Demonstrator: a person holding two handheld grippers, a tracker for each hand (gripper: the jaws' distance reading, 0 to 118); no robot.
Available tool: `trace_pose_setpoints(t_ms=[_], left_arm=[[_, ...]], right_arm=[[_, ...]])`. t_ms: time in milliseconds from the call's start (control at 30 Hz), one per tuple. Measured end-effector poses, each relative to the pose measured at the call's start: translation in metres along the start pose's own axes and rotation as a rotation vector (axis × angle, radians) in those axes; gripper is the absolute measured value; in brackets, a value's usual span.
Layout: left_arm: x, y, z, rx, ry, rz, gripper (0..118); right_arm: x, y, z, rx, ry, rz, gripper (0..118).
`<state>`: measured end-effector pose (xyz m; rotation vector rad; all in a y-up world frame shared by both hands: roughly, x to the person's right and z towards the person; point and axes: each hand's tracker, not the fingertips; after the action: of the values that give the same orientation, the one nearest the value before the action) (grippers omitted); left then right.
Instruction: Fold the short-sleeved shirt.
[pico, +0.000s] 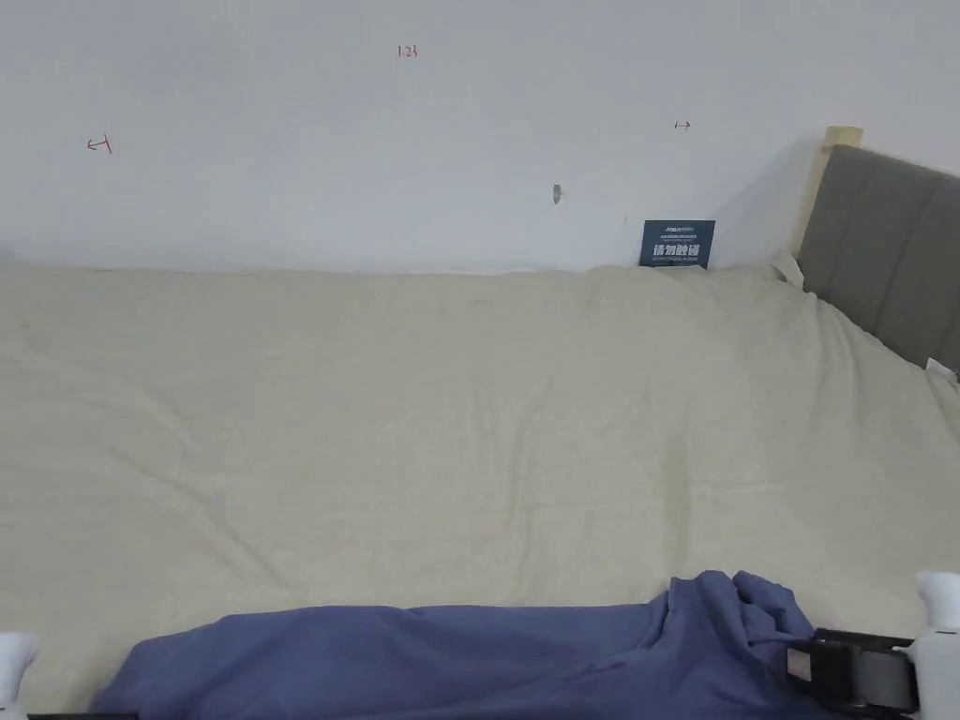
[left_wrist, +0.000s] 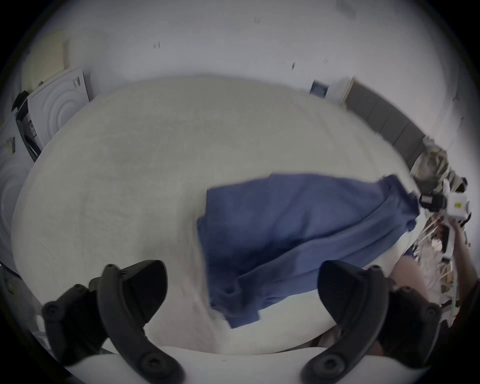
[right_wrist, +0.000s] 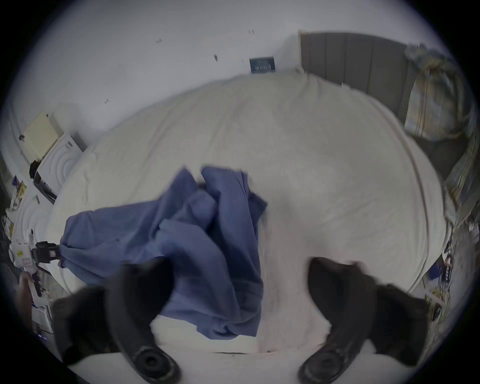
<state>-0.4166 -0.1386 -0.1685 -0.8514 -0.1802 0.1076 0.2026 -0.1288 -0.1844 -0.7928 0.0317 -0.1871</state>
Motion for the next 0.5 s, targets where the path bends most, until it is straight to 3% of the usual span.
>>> trace_pose_setpoints(t_ms=[167,300,333,367,400,433,500], left_arm=[[0.028,0.004,0.036,0.134,-0.036,0.083,115],[0.061,0.011,0.066,0.315,-0.057,0.023,113],[0.069,0.013,0.073,0.366,-0.067,0.004,106],[0.077,0.011,0.077,0.425,-0.048,-0.008,88],[0.083,0.013,0.084,0.505,-0.005,-0.092,88],[0.089,0.012,0.088,0.553,-0.011,-0.105,78],[0.101,0.009,0.087,0.615,0.016,-0.129,2]], right_arm=[[-0.040,-0.001,0.049,0.198,0.134,-0.097,110],[-0.086,-0.001,0.080,0.375,0.255,-0.077,107],[-0.103,-0.003,0.087,0.413,0.268,-0.060,107],[-0.115,-0.005,0.091,0.445,0.282,-0.037,107],[-0.126,-0.009,0.093,0.481,0.288,-0.012,107],[-0.136,-0.012,0.094,0.513,0.290,0.017,107],[-0.149,-0.016,0.089,0.539,0.296,0.066,103]])
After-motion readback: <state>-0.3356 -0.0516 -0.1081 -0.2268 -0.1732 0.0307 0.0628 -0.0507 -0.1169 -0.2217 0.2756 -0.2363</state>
